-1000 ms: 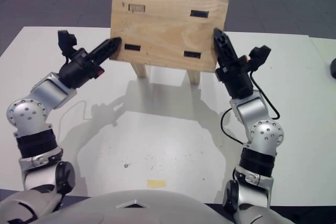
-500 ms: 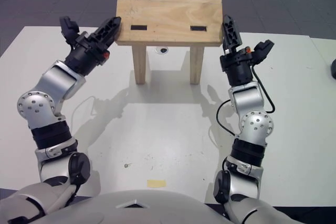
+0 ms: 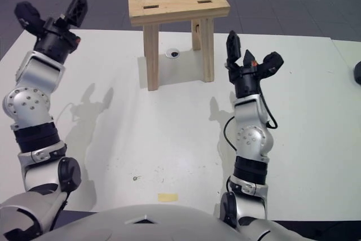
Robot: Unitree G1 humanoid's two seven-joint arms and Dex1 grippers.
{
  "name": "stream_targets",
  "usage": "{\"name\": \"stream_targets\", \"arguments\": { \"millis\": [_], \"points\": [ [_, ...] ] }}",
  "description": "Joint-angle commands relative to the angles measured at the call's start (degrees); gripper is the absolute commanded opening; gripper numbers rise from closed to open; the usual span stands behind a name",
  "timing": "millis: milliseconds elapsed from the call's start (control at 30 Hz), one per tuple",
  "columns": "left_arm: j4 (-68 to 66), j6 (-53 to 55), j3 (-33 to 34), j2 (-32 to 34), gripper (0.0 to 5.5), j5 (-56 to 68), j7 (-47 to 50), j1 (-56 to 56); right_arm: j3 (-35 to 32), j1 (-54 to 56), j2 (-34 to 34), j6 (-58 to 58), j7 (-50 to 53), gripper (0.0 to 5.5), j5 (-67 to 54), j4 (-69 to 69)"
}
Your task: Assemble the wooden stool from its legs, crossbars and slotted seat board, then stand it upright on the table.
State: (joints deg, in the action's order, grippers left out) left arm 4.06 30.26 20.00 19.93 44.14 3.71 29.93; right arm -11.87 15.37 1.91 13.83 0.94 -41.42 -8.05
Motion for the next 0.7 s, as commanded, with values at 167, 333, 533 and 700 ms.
{"name": "stream_targets", "arguments": {
  "millis": [167, 333, 533, 700],
  "points": [
    [0.44, -7.83, -4.87, 0.94, 5.36, -14.31, -2.32, -1.03, 6.57, -1.88, -4.02, -8.52, 6.54, 5.40, 20.55, 2.15],
    [-2.03, -8.86, -8.79, 1.11, 5.36, -21.13, -3.83, 0.42, 8.69, -3.88, -5.51, -12.22, 8.34, 5.40, 28.50, 5.03],
    [-4.69, -10.61, -10.69, 0.51, 5.36, -25.09, -6.10, 2.98, 7.49, -2.11, -7.37, -13.71, 8.84, 5.40, 29.27, 7.50],
    [-3.08, -11.56, -11.32, -2.00, 5.36, -26.90, -5.56, 0.71, 5.84, 0.75, -4.77, -13.14, 6.72, 5.40, 28.20, 8.86]
  ]
}}
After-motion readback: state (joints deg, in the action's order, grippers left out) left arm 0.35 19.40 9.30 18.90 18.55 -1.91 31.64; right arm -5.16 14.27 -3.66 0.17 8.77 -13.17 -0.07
